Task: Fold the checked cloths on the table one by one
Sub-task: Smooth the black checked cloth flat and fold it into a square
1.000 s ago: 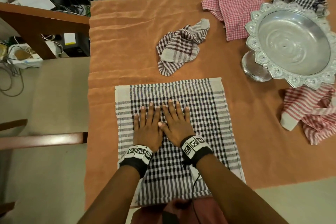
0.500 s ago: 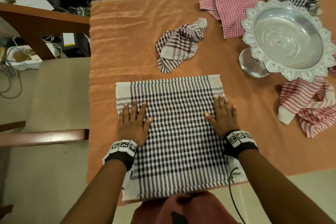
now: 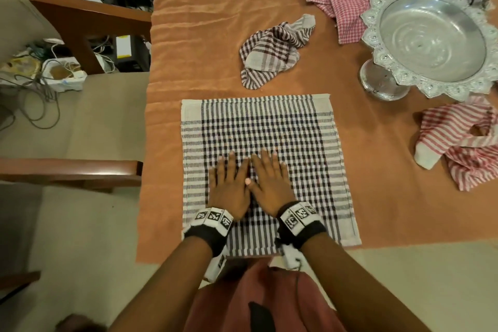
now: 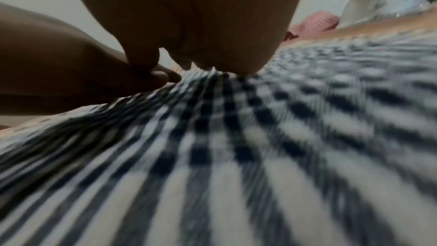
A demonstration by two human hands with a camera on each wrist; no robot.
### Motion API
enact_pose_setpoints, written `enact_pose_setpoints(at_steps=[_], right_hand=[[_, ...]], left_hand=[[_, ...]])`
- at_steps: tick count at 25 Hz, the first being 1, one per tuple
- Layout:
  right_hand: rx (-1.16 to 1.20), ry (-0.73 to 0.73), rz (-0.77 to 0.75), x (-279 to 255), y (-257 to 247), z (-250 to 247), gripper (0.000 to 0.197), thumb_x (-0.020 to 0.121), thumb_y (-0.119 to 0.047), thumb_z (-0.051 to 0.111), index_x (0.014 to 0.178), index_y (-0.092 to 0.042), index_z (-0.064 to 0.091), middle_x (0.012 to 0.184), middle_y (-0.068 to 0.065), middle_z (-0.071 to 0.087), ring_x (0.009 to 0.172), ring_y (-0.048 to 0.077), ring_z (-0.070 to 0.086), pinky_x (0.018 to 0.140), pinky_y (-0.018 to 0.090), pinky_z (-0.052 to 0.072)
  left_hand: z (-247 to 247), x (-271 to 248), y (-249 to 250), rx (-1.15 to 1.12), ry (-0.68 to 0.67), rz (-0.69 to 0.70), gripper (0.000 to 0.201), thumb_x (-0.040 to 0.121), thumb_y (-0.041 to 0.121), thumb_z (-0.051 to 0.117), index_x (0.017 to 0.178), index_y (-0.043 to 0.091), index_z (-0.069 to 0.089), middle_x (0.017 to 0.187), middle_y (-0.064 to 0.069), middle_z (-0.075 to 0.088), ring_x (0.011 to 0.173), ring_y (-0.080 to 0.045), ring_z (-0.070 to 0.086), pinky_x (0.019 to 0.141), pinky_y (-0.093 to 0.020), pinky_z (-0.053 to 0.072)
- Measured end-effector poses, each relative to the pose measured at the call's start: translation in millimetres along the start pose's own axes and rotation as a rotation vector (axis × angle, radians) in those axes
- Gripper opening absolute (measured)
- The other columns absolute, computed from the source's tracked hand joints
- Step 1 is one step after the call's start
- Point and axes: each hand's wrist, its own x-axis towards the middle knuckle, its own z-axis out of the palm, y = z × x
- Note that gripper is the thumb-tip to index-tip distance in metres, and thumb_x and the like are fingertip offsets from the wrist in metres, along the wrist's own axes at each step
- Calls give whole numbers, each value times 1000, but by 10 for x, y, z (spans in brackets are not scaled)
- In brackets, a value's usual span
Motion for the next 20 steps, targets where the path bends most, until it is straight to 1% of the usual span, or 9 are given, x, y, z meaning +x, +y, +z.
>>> enact_pose_setpoints(at_steps=[1, 3, 5, 7, 10, 13, 15, 17, 20], right_hand=[[-9, -29, -2, -2, -31, 94, 64, 101, -48, 22, 152, -23, -7, 157, 1, -22, 145, 25, -22, 112, 42, -21], [-74, -30, -18, 25, 33, 181, 65, 98, -54, 14, 152, -25, -10, 157, -1, -23, 145, 24, -23, 110, 44, -23], [-127, -22, -10, 0, 243, 169, 76, 87, -68, -1, 151, -28, -13, 152, -6, -29, 144, 23, -24, 110, 45, -23], [-134, 20, 58, -52, 578, 104, 89, 76, -78, -9, 150, -28, -16, 148, -7, -32, 141, 21, -29, 108, 44, -26], [-77, 78, 205, -234, 1052, -37, 89, 78, -77, -4, 150, -26, -15, 152, -5, -29, 141, 21, -29, 110, 41, -24], [-62, 75, 230, -300, 1215, -113, 93, 73, -75, -8, 150, -22, -16, 154, -2, -27, 143, 24, -25, 111, 40, -21], [-47, 77, 236, -286, 1187, -129, 90, 78, -73, -2, 151, -21, -14, 156, 1, -24, 144, 26, -24, 113, 41, -18], [15, 95, 252, -302, 1106, -151, 84, 87, -67, 14, 152, -19, -8, 158, 5, -21, 145, 27, -22, 117, 44, -13], [137, 241, 164, -444, 788, -103, 78, 91, -62, 24, 153, -19, 6, 159, 6, -15, 146, 24, -17, 118, 42, -10]], left_hand=[[93, -24, 0, 26, -30, -7, 63, 101, 41, 24, 151, 27, -12, 158, -5, -22, 144, -29, -22, 117, -49, -11], [176, -17, -91, 45, -29, -2, 63, 100, 46, 20, 149, 31, -16, 157, -1, -25, 144, -27, -24, 117, -49, -12], [183, -12, -232, 27, -10, 31, 63, 94, 61, 9, 144, 38, -21, 153, 4, -31, 141, -25, -29, 114, -47, -18], [123, -27, -402, 10, 10, 2, 66, 88, 72, 2, 142, 43, -23, 150, 6, -35, 138, -23, -34, 112, -44, -21], [50, -64, -603, 21, -5, -74, 70, 89, 72, 7, 145, 42, -21, 150, 5, -38, 138, -22, -34, 114, -44, -17], [39, -49, -608, 1, -17, -74, 69, 90, 70, 9, 145, 41, -22, 149, 5, -39, 137, -21, -36, 115, -45, -16], [41, -36, -585, -17, -12, -67, 70, 91, 69, 9, 147, 40, -20, 148, 3, -39, 138, -23, -35, 114, -45, -17], [43, -57, -560, -27, 24, -76, 70, 93, 64, 12, 150, 34, -15, 149, 0, -38, 140, -26, -32, 114, -46, -18], [118, -218, -411, -72, 141, -80, 68, 98, 56, 19, 152, 29, -11, 153, -4, -31, 143, -28, -25, 115, -48, -16]])
